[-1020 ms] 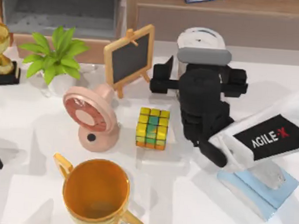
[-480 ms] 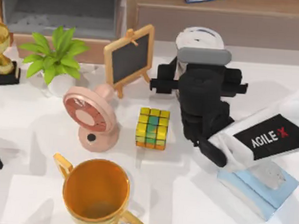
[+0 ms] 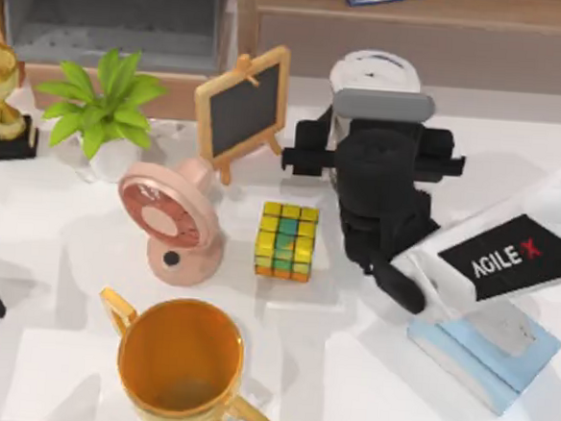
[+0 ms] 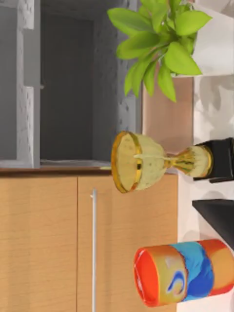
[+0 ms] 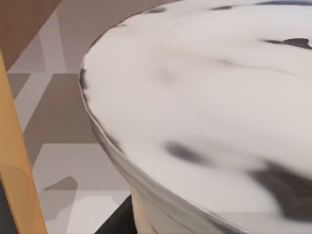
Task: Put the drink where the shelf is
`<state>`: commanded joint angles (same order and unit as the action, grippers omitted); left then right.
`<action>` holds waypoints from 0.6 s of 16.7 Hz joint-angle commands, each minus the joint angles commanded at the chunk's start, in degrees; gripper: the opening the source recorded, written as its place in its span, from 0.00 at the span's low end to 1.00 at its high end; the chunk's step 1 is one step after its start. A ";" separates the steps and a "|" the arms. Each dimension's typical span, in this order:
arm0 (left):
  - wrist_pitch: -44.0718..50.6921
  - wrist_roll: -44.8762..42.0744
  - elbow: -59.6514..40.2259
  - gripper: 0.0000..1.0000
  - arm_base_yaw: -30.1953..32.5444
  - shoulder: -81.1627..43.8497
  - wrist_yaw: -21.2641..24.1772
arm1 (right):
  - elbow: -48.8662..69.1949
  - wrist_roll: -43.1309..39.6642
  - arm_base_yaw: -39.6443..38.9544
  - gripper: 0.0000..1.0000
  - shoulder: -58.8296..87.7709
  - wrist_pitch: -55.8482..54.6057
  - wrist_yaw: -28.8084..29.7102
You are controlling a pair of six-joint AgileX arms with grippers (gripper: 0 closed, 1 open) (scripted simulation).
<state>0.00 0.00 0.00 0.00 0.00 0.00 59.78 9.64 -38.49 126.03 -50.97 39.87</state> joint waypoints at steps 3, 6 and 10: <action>0.00 0.00 0.00 1.00 0.00 0.00 0.00 | 0.00 0.00 0.00 0.00 0.00 0.00 0.00; 0.00 0.00 0.00 1.00 0.00 0.00 0.00 | -0.02 0.08 -0.13 0.00 -0.26 0.17 0.01; 0.00 0.00 0.00 1.00 0.00 0.00 0.00 | 0.10 0.08 -0.13 0.00 -1.63 1.68 0.00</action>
<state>0.00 0.00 0.00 0.00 0.00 0.00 59.87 9.73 -38.62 124.40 -49.29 39.86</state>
